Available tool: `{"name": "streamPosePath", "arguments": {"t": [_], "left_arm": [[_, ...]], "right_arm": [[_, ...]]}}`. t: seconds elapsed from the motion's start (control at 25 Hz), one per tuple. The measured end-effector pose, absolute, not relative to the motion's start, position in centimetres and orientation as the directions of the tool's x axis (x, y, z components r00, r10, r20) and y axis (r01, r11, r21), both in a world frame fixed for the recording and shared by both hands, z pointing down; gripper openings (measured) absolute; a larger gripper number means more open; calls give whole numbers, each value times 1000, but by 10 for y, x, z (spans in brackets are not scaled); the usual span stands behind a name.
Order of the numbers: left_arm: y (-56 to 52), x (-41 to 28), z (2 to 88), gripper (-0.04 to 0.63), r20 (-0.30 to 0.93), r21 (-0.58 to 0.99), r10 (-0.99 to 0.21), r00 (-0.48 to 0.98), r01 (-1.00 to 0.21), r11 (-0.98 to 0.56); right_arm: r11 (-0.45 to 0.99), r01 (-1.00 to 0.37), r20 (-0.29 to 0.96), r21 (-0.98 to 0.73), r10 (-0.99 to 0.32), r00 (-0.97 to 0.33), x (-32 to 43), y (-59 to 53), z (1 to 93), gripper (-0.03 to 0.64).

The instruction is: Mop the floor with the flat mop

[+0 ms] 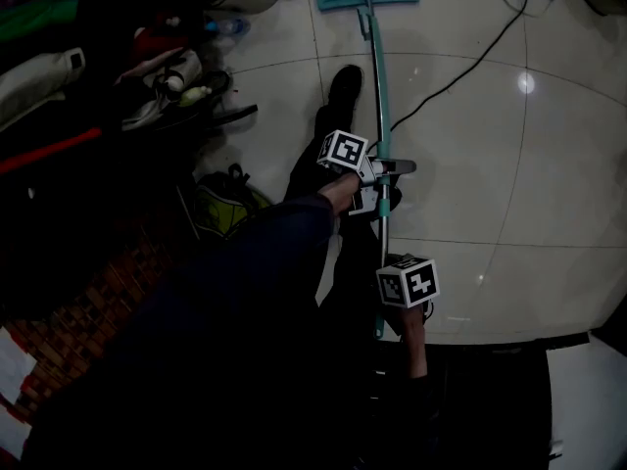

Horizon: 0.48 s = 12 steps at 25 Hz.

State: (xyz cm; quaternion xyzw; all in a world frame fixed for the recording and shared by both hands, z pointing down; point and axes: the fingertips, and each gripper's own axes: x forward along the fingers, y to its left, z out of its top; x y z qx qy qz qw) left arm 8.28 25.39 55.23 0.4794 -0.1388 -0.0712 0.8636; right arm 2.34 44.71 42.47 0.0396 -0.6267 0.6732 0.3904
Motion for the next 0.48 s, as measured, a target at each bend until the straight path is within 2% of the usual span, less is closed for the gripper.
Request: {"name": "streamPosePath", "arguments": {"t": [0.48], "left_arm": [[-1, -28, 572, 3, 128, 876, -317, 940, 43, 480]], "right_arm": [[101, -587, 563, -803, 448, -694, -89, 205, 459, 87]]}}
